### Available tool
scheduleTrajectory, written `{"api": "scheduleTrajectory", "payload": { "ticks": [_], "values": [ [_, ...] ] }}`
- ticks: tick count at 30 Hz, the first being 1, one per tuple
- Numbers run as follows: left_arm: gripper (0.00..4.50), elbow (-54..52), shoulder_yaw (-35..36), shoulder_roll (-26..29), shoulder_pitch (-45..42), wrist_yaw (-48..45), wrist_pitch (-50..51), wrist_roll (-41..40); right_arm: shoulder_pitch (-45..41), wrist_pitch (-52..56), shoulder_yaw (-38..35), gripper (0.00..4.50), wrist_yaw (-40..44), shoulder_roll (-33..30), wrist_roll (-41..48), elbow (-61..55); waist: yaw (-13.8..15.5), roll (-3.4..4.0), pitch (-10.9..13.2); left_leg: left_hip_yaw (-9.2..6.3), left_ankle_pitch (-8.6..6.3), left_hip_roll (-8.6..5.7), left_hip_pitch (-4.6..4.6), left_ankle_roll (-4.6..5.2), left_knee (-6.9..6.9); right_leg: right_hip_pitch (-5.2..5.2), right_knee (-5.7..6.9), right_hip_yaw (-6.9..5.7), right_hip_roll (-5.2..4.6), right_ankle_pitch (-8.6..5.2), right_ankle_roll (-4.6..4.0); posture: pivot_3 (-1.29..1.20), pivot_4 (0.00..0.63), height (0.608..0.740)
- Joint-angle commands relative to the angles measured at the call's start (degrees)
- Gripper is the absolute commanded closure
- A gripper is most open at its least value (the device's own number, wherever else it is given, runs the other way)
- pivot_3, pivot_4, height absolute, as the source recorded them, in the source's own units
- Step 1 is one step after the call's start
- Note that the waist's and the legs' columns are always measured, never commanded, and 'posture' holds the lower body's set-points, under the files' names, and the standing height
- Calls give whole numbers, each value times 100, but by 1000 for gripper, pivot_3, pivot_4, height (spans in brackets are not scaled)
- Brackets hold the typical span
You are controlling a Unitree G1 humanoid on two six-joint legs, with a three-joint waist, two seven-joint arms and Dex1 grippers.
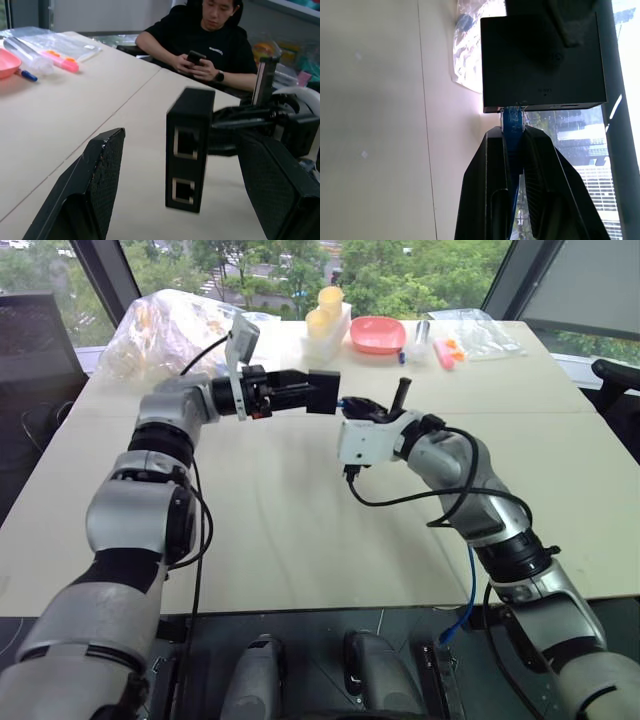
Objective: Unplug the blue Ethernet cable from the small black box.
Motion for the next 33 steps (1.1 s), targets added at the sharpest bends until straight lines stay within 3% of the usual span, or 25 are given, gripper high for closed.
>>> {"api": "scheduleTrajectory", "payload": {
  "ticks": [1,11,19,20,21,27,31,33],
  "values": [
    [917,50,184,-50,-230,-44,-64,30,-32,3,-63,4488,-8,17,-21,-316,-1,0,0,0,0,0,0,0,0,0,0,0,0,0,0,0,150,740],
    [3817,94,219,-73,-238,-367,26,178,22,33,-39,4500,37,29,-37,-454,-1,0,0,0,0,0,0,0,2,0,2,0,0,0,0,0,150,740],
    [3968,64,274,-20,-190,-335,53,242,103,-29,-10,4500,207,24,127,-526,-3,0,0,-1,0,0,0,0,2,0,3,0,0,0,0,0,150,740],
    [3968,52,297,3,-174,-343,69,237,148,54,-50,3550,379,46,317,-562,-4,0,0,-1,0,0,0,0,2,0,3,0,1,1,1,0,150,740],
    [3968,41,318,24,-159,-361,81,235,194,135,-85,3248,526,52,462,-602,-8,0,0,-1,0,0,0,0,2,0,3,0,0,0,0,0,150,740],
    [3968,-6,401,149,-81,-478,202,213,667,997,-732,64,542,281,1164,-1051,9,0,0,-3,0,0,0,0,6,1,7,0,0,1,2,0,150,740],
    [3968,29,740,333,-138,-694,832,-91,1790,3706,-1966,20,775,1926,3601,-2413,13,-4,-3,-16,0,9,0,0,2,5,8,-8,9,2,2,0,150,740],
    [3968,18,850,408,-112,-962,1291,-212,1888,5031,-2736,20,496,3057,4945,-2842,-14,-2,-1,-19,0,15,3,0,0,4,15,-11,12,2,0,0,150,740]
  ]
}}
